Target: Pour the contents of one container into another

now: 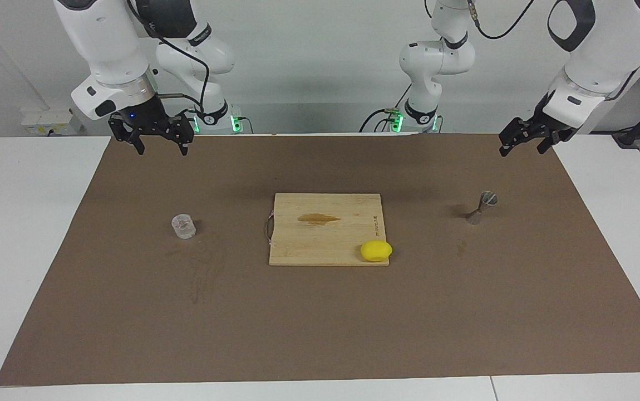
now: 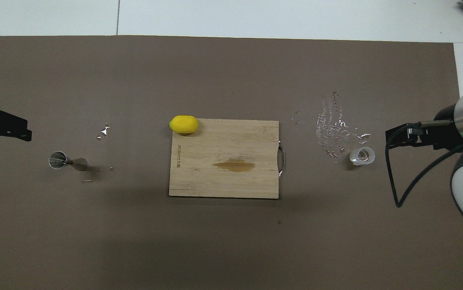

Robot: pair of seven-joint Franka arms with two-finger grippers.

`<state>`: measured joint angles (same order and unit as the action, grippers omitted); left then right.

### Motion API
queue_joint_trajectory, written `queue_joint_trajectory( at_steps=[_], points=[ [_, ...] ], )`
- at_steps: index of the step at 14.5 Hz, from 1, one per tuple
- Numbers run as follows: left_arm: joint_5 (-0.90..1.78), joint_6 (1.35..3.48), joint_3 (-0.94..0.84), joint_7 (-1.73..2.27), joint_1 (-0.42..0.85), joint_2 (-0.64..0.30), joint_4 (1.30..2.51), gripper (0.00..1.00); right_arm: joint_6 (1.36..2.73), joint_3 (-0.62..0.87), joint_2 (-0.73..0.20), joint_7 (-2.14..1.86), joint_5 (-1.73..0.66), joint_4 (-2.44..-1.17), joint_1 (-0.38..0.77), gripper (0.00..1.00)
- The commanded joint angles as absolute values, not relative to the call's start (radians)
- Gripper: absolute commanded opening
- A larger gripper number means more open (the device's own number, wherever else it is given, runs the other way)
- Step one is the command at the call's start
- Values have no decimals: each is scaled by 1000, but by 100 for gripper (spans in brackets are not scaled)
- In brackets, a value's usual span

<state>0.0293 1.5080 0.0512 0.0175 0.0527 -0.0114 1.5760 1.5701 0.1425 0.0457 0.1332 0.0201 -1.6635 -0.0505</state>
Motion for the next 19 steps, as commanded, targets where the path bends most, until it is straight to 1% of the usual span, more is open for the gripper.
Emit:
queue_joint_trajectory(
  at_steps=[1, 8, 19],
  points=[
    [9, 1511, 51, 29, 58, -20, 1559, 100, 1565, 146, 52, 115, 18, -1664, -61, 100],
    [9, 1520, 51, 31, 64, -18, 1562, 100, 1565, 146, 52, 115, 18, -1664, -63, 100],
    [11, 1598, 48, 46, 75, 3, 1614, 100, 1565, 146, 52, 115, 18, -1664, -61, 100]
  ],
)
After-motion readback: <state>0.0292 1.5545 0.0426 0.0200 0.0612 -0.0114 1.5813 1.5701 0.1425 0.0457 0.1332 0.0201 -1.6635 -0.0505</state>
